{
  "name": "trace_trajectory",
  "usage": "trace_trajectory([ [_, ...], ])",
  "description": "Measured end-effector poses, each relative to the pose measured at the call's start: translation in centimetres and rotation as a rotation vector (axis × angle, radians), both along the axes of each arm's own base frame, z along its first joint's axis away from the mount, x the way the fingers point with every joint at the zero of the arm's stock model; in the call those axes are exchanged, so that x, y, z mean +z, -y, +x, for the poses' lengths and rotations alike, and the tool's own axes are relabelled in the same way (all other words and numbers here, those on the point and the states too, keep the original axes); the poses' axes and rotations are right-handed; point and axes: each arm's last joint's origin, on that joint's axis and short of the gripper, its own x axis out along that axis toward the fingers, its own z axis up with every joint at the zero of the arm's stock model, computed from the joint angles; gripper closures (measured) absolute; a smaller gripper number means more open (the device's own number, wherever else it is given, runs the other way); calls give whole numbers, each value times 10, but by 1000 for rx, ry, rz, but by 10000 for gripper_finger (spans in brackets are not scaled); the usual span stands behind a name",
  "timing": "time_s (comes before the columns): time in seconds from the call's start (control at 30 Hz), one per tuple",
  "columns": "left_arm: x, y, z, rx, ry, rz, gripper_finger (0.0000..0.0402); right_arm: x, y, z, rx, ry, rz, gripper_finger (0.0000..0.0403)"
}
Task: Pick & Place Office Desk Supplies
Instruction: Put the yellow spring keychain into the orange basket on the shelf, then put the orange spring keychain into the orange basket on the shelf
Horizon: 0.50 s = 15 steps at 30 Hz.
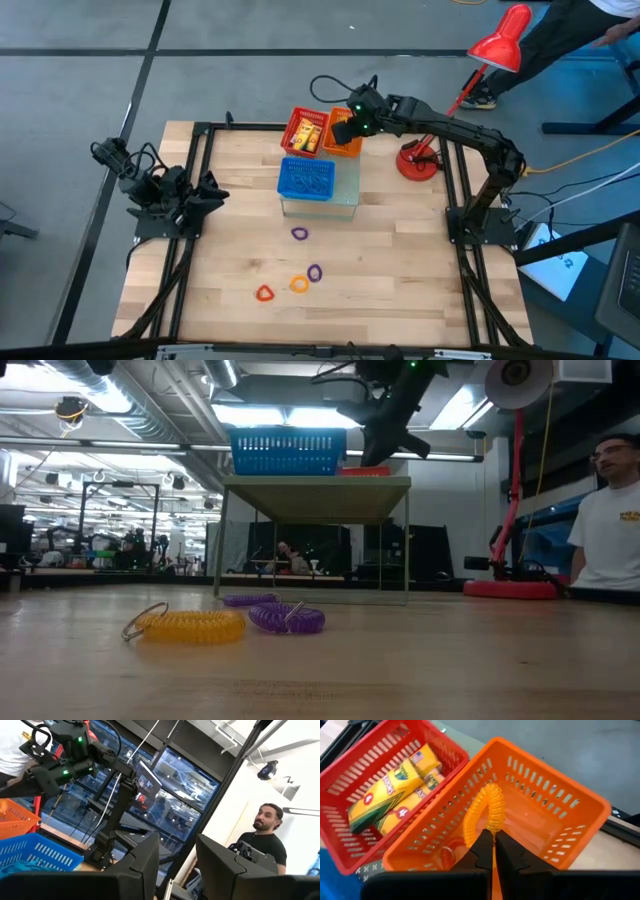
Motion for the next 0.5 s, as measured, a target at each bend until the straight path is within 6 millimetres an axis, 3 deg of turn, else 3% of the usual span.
trace_trajectory([
  [0.2,0,0,0,-3,0,-7,277,0,0,0,29,3,9,372],
  [0.5,0,-1,0,27,-9,-18,277,0,-1,1,37,20,31,235],
])
